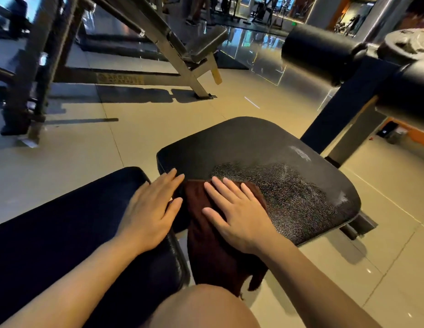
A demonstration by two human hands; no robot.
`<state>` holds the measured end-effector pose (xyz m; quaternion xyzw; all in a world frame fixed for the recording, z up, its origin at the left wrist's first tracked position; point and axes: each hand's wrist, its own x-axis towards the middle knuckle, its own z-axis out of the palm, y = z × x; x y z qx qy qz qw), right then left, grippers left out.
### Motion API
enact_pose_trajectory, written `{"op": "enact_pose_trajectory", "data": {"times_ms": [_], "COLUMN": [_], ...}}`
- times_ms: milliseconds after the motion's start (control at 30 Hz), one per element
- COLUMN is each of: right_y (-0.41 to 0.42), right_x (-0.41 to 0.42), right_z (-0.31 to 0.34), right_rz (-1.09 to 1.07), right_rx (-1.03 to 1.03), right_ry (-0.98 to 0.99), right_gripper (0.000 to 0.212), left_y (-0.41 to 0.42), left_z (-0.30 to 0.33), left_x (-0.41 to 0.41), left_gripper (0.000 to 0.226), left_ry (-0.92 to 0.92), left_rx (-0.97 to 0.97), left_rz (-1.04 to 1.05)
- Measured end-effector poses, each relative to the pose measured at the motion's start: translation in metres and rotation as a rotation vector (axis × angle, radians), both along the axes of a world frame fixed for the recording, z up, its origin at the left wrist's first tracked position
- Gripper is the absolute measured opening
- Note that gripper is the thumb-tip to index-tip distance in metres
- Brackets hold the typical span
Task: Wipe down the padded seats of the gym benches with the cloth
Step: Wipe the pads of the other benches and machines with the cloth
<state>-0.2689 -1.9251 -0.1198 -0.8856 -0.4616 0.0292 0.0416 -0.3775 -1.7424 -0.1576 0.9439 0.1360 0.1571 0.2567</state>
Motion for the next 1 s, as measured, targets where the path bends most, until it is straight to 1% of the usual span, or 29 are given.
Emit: {"op": "enact_pose_trajectory", "data": {"times_ms": [67,133,200,233,267,333,433,500,567,633,700,733,800,867,900,967,1000], "right_y": [-0.007,-0.020,-0.032,-0.034,-0.034,-0.030,-0.024,-0.018,-0.009,0.002,0.013,0.018,0.028,0.028,0.021,-0.001,-0.014], "right_x": [0.009,0.025,0.034,0.033,0.029,0.018,-0.004,-0.025,-0.041,-0.035,-0.011,0.001,0.019,0.014,0.002,-0.030,-0.044], "right_z": [0.001,0.005,0.009,0.010,0.010,0.010,0.008,0.006,0.004,0.002,-0.001,-0.002,0.000,-0.001,-0.001,-0.001,-0.003], "right_rz": [-0.103,-0.264,-0.399,-0.411,-0.387,-0.309,-0.236,-0.120,0.009,0.061,0.024,-0.034,-0.182,-0.247,-0.246,-0.170,-0.125], "right_rx": [-0.026,-0.044,-0.009,0.029,0.055,0.007,-0.055,-0.036,-0.003,0.010,0.030,0.037,0.028,0.039,0.052,0.078,0.092], "right_ry": [-0.003,-0.007,-0.044,-0.076,-0.081,-0.021,-0.012,0.008,0.058,0.078,0.065,0.049,0.036,0.018,0.005,0.002,0.010], "right_gripper": [0.083,0.070,0.063,0.062,0.062,0.065,0.084,0.082,0.075,0.072,0.076,0.076,0.067,0.064,0.068,0.075,0.073], "left_y": [-0.001,0.000,-0.001,-0.002,-0.002,-0.004,-0.004,-0.004,-0.004,-0.002,-0.001,-0.002,-0.004,-0.004,-0.004,-0.005,-0.005], "left_z": [0.000,0.000,0.001,0.001,0.002,0.002,0.001,0.001,0.000,0.001,0.003,0.004,0.005,0.005,0.005,0.005,0.004], "left_x": [0.001,0.000,0.001,0.001,0.002,0.001,0.002,0.003,0.003,0.004,0.002,0.001,0.001,0.003,0.003,0.002,0.001], "left_gripper": [0.072,0.073,0.068,0.066,0.065,0.070,0.068,0.061,0.060,0.061,0.063,0.065,0.072,0.076,0.076,0.075,0.074], "left_ry": [0.005,-0.001,-0.008,-0.010,-0.013,-0.016,-0.020,-0.019,-0.004,0.012,0.030,0.045,0.076,0.107,0.110,0.076,0.054], "left_rx": [0.014,-0.007,-0.015,-0.016,-0.016,0.000,0.004,-0.013,0.009,0.004,-0.009,0.002,0.051,0.086,0.092,0.080,0.063], "left_rz": [-0.009,0.015,0.039,0.049,0.056,0.051,0.039,0.049,0.024,-0.015,-0.023,-0.024,-0.022,-0.013,-0.010,0.003,0.007]}}
